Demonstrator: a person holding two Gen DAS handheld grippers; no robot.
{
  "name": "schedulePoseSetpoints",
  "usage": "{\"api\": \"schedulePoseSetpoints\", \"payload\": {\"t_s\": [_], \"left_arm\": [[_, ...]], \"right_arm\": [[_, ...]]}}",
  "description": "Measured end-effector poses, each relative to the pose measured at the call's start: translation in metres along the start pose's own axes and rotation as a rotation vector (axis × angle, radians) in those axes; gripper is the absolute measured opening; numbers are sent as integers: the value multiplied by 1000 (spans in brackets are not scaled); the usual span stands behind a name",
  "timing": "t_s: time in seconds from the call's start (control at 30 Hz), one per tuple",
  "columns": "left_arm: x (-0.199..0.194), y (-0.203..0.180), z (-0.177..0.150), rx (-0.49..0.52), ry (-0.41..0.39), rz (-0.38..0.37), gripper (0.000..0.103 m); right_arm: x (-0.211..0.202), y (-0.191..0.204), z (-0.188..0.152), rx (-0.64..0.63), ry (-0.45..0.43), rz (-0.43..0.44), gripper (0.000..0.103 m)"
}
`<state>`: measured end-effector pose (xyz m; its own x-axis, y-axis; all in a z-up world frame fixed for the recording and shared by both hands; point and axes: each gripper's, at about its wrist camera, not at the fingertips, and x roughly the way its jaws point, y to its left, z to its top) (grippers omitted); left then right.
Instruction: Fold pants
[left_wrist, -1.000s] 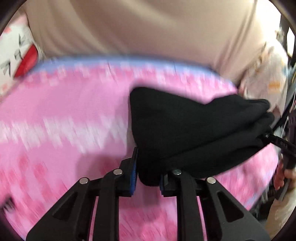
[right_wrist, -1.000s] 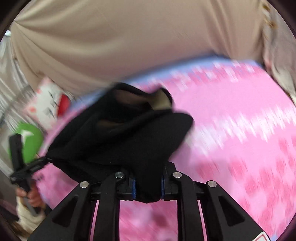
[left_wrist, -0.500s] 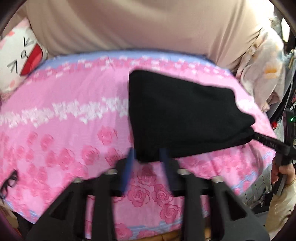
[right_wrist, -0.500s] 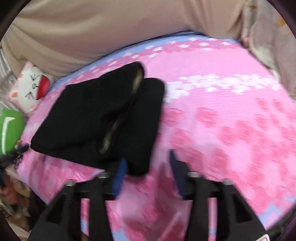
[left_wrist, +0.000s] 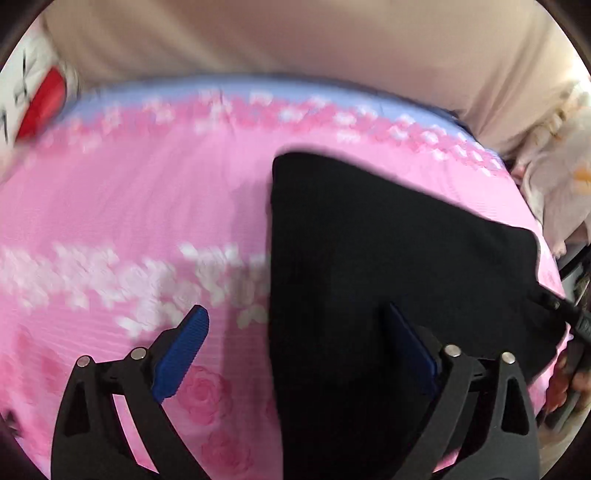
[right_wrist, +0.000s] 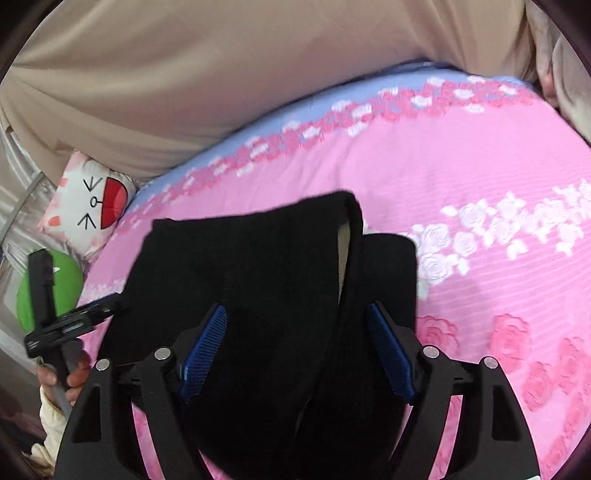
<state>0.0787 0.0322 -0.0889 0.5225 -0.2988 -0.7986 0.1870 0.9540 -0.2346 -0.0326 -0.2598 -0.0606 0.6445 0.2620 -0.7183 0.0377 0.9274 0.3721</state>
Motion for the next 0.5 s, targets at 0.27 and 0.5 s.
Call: {"api": "schedulePoseSetpoints", "payload": {"t_s": [0.27,0.5], "left_arm": [[-13,13,-10,-129,4,-199,26],[-39,14,-35,-118,-11,-128,22]], "right_arm": [[7,13,3,-47,-35,-16,18],[16,4,-3,19,-3,64,40]]}}
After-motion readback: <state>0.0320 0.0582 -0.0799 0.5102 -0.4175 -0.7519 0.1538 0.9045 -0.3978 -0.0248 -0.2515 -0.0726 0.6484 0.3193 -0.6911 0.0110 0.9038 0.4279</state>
